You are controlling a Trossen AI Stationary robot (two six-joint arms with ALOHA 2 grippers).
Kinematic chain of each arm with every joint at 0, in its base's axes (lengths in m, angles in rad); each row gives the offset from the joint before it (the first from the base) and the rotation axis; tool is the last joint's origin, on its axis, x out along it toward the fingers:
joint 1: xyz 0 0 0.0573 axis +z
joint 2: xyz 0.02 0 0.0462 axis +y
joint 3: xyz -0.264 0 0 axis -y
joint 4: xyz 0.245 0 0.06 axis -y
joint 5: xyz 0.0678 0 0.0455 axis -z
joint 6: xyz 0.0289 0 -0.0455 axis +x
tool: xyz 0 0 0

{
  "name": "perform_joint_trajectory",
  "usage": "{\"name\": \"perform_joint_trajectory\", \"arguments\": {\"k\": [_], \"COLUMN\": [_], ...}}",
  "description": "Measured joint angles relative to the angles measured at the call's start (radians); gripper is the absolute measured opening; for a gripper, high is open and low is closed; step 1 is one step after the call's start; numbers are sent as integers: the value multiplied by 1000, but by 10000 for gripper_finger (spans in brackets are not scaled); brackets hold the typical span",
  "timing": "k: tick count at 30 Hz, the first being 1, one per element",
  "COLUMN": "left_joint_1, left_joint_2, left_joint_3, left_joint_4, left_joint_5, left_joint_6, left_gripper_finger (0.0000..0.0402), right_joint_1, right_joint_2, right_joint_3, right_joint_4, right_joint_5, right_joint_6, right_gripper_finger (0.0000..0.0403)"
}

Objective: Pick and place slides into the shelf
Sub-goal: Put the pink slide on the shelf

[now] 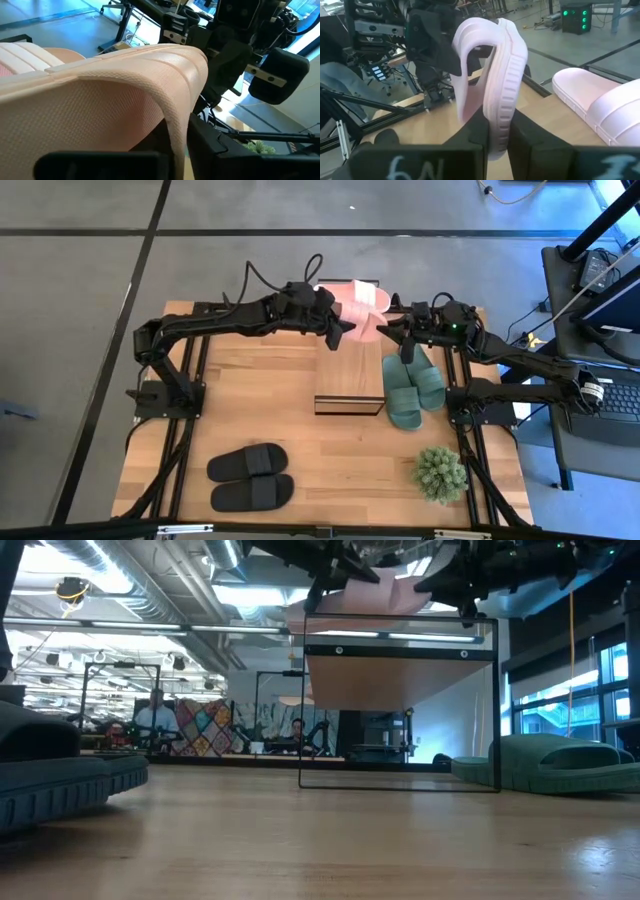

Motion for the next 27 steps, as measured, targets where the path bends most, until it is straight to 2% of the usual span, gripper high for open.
{"name": "perform_joint_trajectory", "arguments": {"k": [7,13,17,20,23,27], "left_joint_1": [-9,-11,-11,-14,-16,-23], "left_joint_2": [0,0,-6,-22,-47,-79], "left_joint_3": [0,0,-1,-1,0,0], "left_joint_4": [1,1,-3,-19,-57,-141], "left_joint_5": [27,67,137,185,191,209], "left_joint_6": [71,92,86,109,155,216], "left_gripper_finger": [74,143,184,197,199,196], "right_joint_1": [1,1,-2,-24,-48,-68], "right_joint_2": [-1,-1,-10,-31,-46,-47], "right_joint_3": [0,0,0,0,23,86], "right_joint_4": [-10,-13,-17,-17,-51,-192], "right_joint_5": [-9,-12,-18,-61,-92,-42], "right_joint_6": [7,27,50,109,130,84], "right_gripper_finger": [44,43,43,43,43,43]}}
